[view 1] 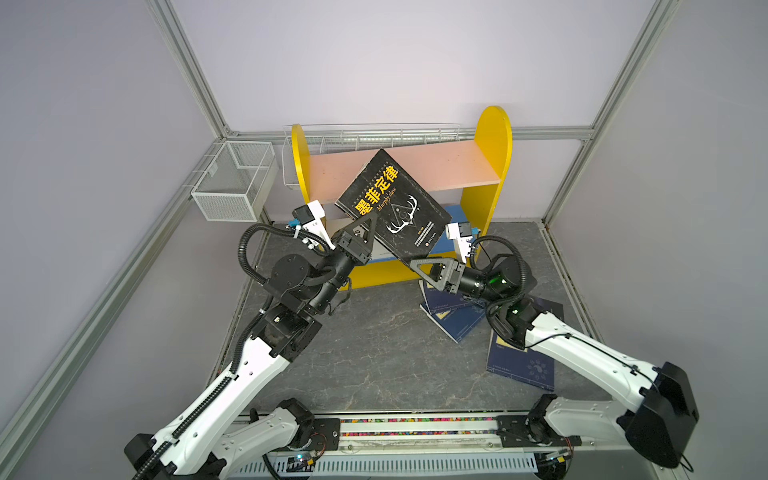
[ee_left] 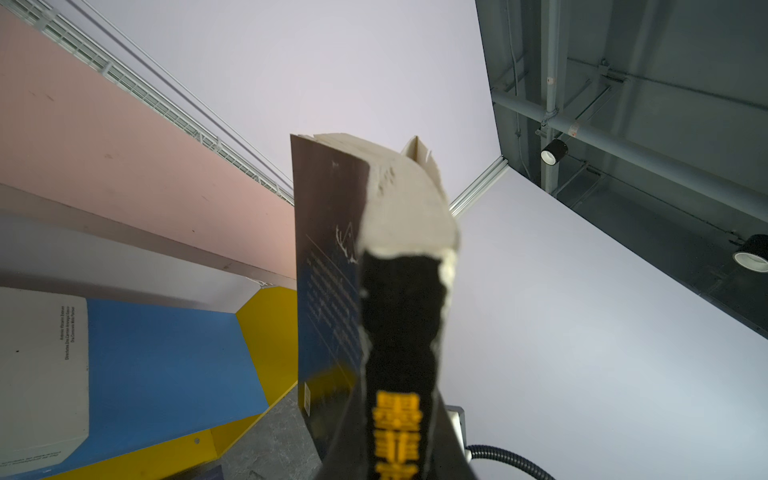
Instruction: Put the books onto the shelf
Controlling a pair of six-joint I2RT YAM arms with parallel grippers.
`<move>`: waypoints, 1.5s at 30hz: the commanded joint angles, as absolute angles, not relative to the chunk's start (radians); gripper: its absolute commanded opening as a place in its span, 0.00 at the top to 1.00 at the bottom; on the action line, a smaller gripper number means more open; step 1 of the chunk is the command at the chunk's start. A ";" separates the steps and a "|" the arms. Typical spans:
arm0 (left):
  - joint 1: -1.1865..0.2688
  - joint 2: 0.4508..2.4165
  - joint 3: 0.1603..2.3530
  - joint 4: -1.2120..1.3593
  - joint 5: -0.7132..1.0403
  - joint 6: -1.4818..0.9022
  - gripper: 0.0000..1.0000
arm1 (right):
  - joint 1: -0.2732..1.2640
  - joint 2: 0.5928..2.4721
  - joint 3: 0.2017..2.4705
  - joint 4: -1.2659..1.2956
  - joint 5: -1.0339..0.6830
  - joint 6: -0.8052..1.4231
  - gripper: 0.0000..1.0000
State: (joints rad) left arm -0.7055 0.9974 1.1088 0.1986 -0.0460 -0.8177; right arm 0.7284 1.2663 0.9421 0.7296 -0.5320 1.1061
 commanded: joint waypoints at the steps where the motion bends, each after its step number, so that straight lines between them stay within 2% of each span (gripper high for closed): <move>1: -0.722 0.976 1.123 0.367 -0.067 -0.821 1.00 | 0.734 1.299 0.969 0.864 -0.459 1.152 0.09; 3: -0.733 0.968 1.101 0.392 -0.076 -0.828 1.00 | 0.735 1.318 0.969 0.890 -0.424 1.160 0.00; 6: -0.750 0.949 1.052 0.435 -0.123 -0.822 1.00 | 0.732 1.329 0.956 0.926 -0.368 1.176 0.28; 9: -0.766 0.935 1.001 0.484 -0.172 -0.824 1.00 | 0.732 1.333 0.934 0.964 -0.315 1.183 0.45; 16: -0.866 0.938 0.901 0.648 -0.335 -0.730 1.00 | 0.733 1.379 0.950 1.055 -0.308 1.236 0.59; 25: -0.922 0.990 0.812 0.871 -0.489 -0.663 1.00 | 0.734 1.450 0.946 1.155 -0.313 1.328 0.62; 33: -0.951 1.031 0.772 0.965 -0.628 -0.646 1.00 | 0.737 1.465 0.923 1.183 -0.292 1.353 0.63; 45: -0.955 1.082 0.793 1.003 -0.678 -0.633 1.00 | 0.742 1.451 0.900 1.154 -0.288 1.355 0.68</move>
State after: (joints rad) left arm -0.9562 1.0885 0.7681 0.9272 -0.6415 -0.6682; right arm 0.7315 1.4689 0.9157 1.1118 -0.2928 1.3289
